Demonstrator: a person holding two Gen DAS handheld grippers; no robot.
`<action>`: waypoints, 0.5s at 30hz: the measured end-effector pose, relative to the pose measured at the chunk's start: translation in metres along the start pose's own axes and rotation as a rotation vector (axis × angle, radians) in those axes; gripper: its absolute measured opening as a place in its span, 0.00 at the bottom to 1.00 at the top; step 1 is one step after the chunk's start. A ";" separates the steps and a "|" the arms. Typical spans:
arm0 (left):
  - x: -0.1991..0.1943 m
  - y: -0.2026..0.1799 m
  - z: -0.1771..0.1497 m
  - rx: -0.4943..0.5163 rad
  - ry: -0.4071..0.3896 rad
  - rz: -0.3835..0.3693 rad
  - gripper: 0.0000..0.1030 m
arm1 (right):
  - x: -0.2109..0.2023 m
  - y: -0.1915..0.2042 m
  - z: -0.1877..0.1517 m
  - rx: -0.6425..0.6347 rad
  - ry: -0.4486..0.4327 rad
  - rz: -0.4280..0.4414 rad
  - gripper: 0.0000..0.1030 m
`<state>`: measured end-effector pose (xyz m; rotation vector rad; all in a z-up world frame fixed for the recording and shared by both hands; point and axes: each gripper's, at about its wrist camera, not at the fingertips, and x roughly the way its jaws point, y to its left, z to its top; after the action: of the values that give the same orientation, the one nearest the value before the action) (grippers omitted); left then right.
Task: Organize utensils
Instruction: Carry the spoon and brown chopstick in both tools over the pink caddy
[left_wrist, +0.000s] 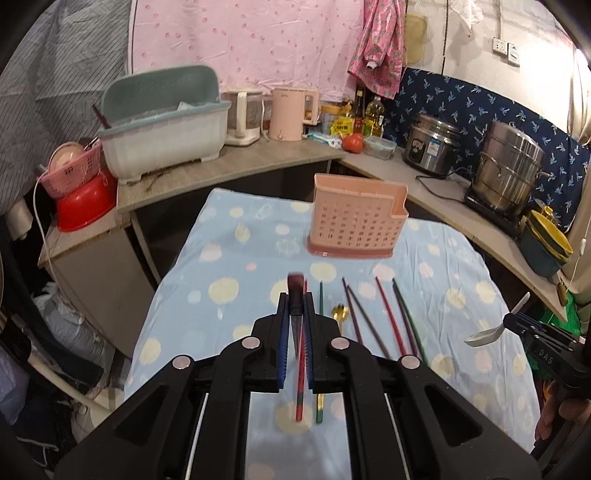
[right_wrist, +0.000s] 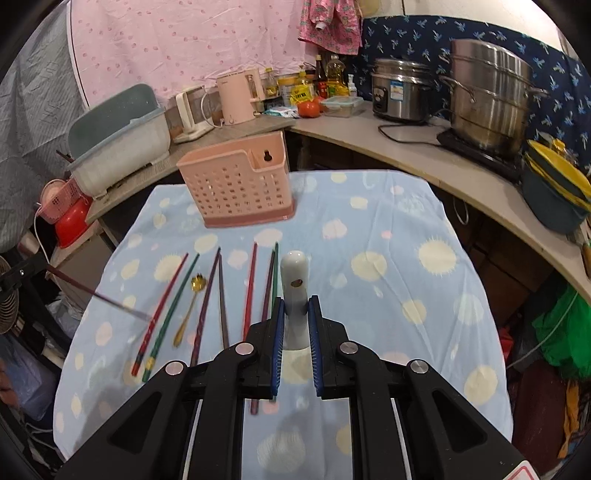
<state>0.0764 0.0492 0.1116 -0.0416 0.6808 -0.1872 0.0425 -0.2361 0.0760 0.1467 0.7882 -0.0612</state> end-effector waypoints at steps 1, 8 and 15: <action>0.002 -0.002 0.010 0.010 -0.012 0.002 0.07 | 0.002 0.002 0.009 -0.006 -0.008 0.003 0.12; 0.014 -0.015 0.074 0.056 -0.088 0.019 0.07 | 0.016 0.012 0.068 -0.030 -0.056 0.029 0.12; 0.038 -0.028 0.138 0.069 -0.135 0.007 0.07 | 0.044 0.021 0.129 -0.045 -0.069 0.066 0.12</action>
<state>0.1878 0.0112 0.1979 0.0141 0.5394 -0.1990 0.1660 -0.2352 0.1371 0.1268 0.7152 0.0139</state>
